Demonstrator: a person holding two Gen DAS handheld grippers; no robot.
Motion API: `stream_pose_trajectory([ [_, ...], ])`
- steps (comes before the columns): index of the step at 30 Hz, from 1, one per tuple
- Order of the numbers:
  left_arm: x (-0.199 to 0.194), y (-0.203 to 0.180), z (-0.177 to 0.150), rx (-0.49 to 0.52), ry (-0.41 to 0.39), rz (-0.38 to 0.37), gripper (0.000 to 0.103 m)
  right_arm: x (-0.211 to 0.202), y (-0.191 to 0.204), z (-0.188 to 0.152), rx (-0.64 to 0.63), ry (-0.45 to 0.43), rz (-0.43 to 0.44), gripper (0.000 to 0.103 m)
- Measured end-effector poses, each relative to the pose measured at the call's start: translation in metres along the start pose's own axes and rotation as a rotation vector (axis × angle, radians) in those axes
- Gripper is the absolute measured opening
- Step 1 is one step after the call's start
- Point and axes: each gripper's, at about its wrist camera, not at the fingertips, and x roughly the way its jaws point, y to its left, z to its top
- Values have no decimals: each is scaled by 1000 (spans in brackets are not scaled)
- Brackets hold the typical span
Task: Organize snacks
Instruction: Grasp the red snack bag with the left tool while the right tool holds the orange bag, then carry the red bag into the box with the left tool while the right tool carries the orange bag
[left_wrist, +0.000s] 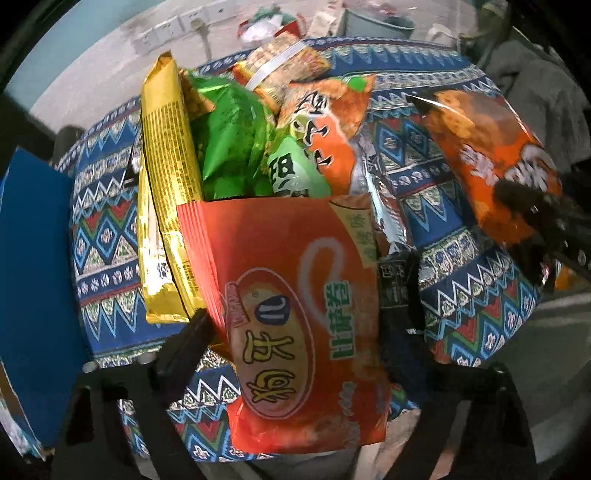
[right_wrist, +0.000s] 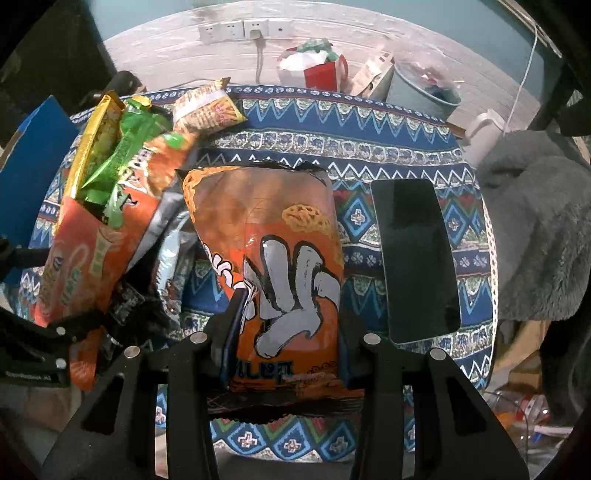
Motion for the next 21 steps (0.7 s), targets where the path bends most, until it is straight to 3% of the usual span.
stream_pose_trajectory([
  [3, -6, -1, -7, 22, -18, -13, 56, 0, 3, 3, -10, -4, 0, 40],
  [6, -10, 4, -6, 29, -32, -37, 43, 0, 7, 5, -18, -8, 1, 40],
  [12, -22, 11, -5, 50, -64, -34, 35, -5, 13, 11, -30, -26, -8, 40],
  [21, -51, 30, -14, 56, -144, -16, 34, -20, 26, 24, -39, -73, -12, 40],
])
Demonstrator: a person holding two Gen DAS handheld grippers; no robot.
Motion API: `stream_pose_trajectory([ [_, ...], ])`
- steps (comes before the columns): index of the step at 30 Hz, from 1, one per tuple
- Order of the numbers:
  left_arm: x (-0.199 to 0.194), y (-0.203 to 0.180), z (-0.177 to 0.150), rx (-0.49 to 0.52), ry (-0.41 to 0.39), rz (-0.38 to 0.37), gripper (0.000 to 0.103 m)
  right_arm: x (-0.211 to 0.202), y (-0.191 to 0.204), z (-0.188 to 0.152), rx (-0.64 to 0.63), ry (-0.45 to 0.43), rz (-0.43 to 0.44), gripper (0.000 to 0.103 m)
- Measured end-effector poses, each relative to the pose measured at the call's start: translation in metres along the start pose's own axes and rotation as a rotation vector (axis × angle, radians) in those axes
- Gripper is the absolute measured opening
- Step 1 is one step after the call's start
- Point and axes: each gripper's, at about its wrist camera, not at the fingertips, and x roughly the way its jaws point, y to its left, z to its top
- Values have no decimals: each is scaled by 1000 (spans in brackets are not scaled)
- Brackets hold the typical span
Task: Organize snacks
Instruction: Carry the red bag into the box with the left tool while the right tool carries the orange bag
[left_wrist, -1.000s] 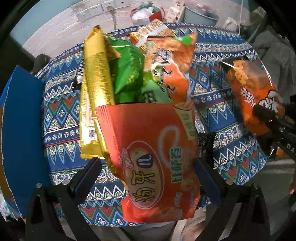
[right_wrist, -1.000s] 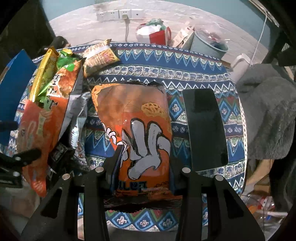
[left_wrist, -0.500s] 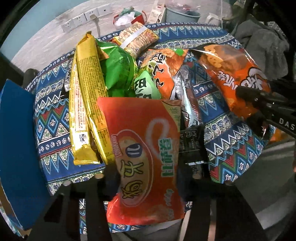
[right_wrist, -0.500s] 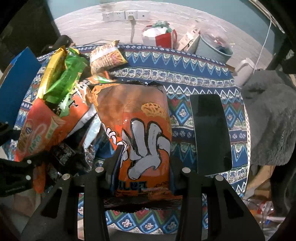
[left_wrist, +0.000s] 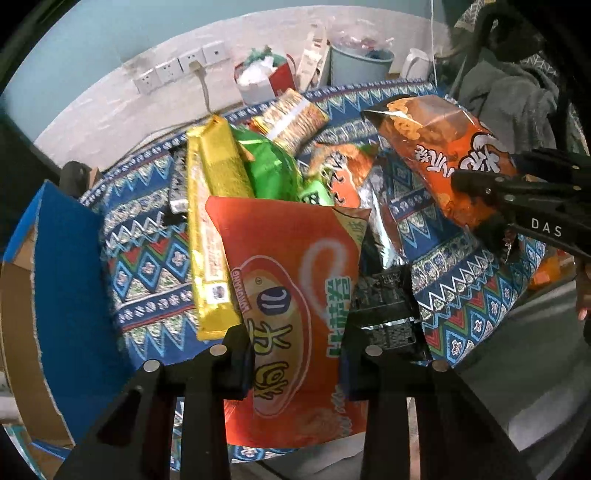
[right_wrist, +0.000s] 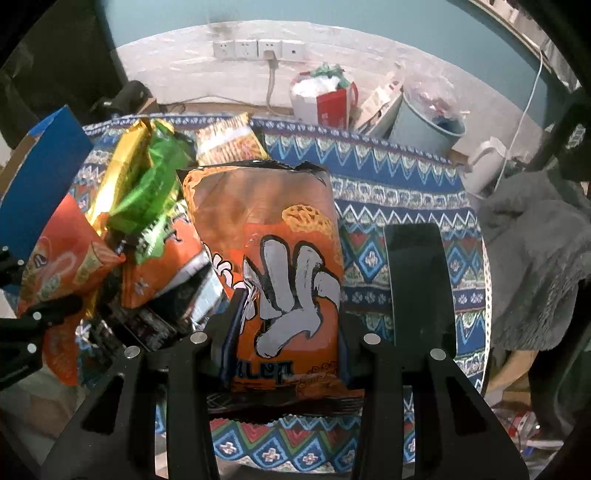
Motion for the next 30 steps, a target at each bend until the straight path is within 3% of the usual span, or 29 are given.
stream_pose_trajectory([
  [12, -38, 48, 4, -60, -86, 55, 34, -23, 33, 30, -30, -68, 25, 40],
  [30, -80, 134, -4, -161, -184, 141, 34, -45, 116, 85, -120, -144, 105, 40],
])
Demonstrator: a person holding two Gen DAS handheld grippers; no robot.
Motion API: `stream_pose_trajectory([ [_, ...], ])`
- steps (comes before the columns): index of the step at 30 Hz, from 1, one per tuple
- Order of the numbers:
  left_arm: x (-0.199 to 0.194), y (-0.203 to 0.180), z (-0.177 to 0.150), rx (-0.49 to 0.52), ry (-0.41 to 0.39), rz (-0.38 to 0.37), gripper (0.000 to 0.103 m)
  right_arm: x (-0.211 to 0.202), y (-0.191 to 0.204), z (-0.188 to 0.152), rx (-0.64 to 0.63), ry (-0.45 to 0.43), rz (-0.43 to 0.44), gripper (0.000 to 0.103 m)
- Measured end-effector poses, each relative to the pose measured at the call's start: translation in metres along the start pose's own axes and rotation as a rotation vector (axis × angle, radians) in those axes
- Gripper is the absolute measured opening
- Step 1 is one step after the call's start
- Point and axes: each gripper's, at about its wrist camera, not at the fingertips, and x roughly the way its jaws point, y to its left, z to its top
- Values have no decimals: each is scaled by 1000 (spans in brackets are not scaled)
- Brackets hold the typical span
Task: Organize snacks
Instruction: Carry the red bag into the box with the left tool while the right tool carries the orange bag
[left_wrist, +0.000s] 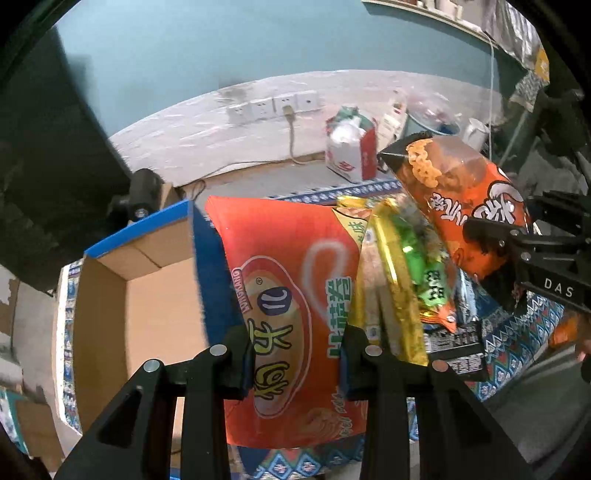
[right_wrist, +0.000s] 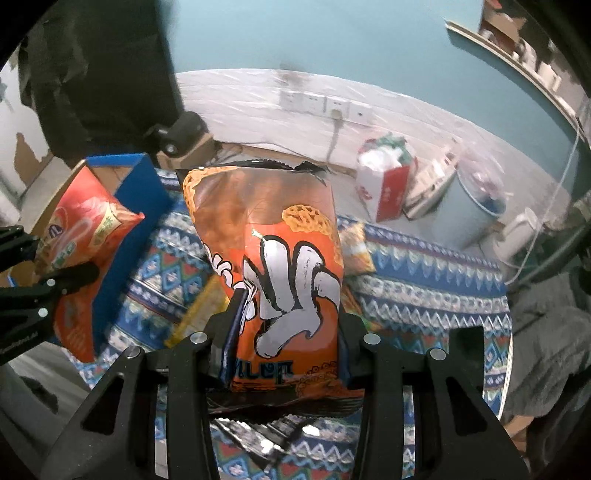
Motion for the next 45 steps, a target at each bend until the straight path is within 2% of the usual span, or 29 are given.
stream_pose_trajectory([
  [6, -6, 30, -3, -43, -12, -5, 34, -1, 32, 18, -32, -16, 30, 40],
  [22, -8, 104, -19, -140, -11, 45, 34, 21, 118, 59, -123, -6, 92, 40],
  [37, 9, 178, -46, -275, 57, 112, 36, 48, 192, 86, -193, 21, 145, 40],
  [45, 30, 195, -59, -277, 138, 163, 38, 65, 227, 93, -234, 51, 182, 40],
])
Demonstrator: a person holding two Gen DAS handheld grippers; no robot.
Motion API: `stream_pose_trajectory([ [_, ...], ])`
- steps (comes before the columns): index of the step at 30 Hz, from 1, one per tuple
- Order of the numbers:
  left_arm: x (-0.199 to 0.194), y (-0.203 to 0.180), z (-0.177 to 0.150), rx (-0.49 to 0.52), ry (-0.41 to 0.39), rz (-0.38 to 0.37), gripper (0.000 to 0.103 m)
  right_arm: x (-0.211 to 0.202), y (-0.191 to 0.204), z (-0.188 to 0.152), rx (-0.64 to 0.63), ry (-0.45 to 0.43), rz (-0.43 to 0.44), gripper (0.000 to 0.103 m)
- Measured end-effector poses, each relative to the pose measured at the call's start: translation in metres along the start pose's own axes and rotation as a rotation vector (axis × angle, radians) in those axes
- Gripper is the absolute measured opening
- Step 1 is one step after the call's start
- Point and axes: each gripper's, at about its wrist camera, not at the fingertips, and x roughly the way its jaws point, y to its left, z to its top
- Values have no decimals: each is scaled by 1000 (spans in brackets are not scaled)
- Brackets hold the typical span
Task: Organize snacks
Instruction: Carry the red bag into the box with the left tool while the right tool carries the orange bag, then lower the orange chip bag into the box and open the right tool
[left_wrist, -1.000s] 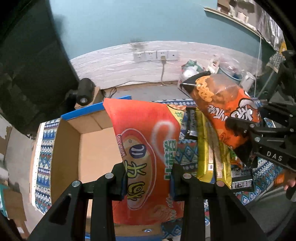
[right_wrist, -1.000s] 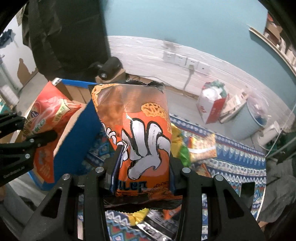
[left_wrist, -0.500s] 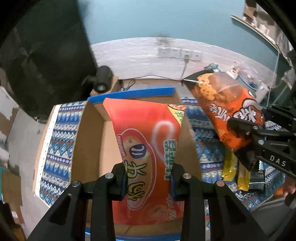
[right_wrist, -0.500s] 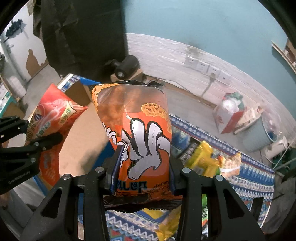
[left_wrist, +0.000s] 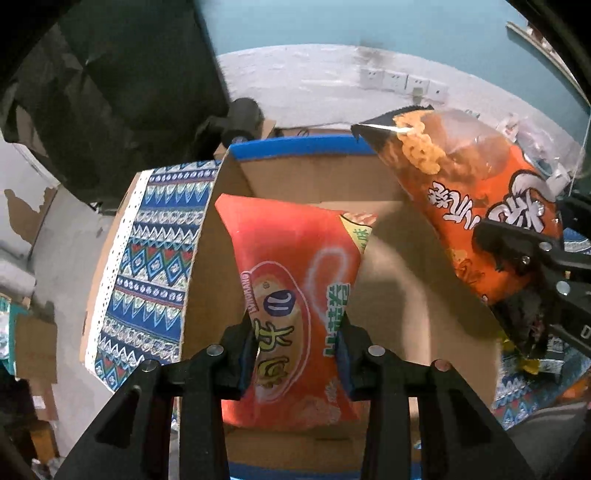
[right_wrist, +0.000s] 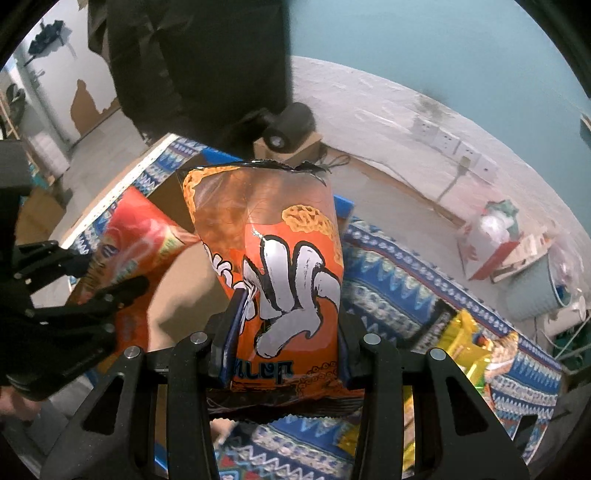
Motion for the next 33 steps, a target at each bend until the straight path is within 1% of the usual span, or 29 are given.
stream_pose_trajectory([
  [1, 2, 2, 0, -2, 11, 8, 39, 3, 3, 1, -6, 5, 4, 40],
  [4, 2, 8, -2, -11, 17, 24, 49, 12, 10, 3, -14, 22, 11, 40],
  [5, 1, 10, -2, -13, 16, 32, 59, 14, 12, 3, -14, 28, 18, 40],
  [6, -1, 12, -2, -13, 13, 44, 67, 17, 14, 5, -15, 37, 27, 40],
  [9, -8, 18, 0, -18, -8, 73, 67, 24, 22, 6, -27, 49, 37, 40],
  [14, -13, 27, 3, -29, -16, 76, 68, 31, 34, 8, -70, 64, 53, 40],
  [16, -14, 30, 4, -35, -23, 82, 69, 33, 37, 9, -82, 66, 61, 41],
  [17, -14, 31, 4, -39, -24, 81, 72, 34, 38, 9, -85, 65, 67, 42],
  [19, -13, 32, 5, -45, -20, 75, 72, 35, 38, 9, -90, 67, 75, 46],
  [21, -13, 32, 6, -47, -16, 67, 72, 34, 38, 8, -87, 64, 78, 58],
  [24, -15, 26, 7, -41, -16, 56, 72, 27, 35, 6, -83, 46, 69, 64],
  [27, -17, 17, 9, -27, -20, 46, 72, 17, 27, 4, -65, 29, 53, 69],
  [33, -24, -9, 12, 16, -25, 6, 73, -3, -5, -11, -2, 14, 19, 70],
])
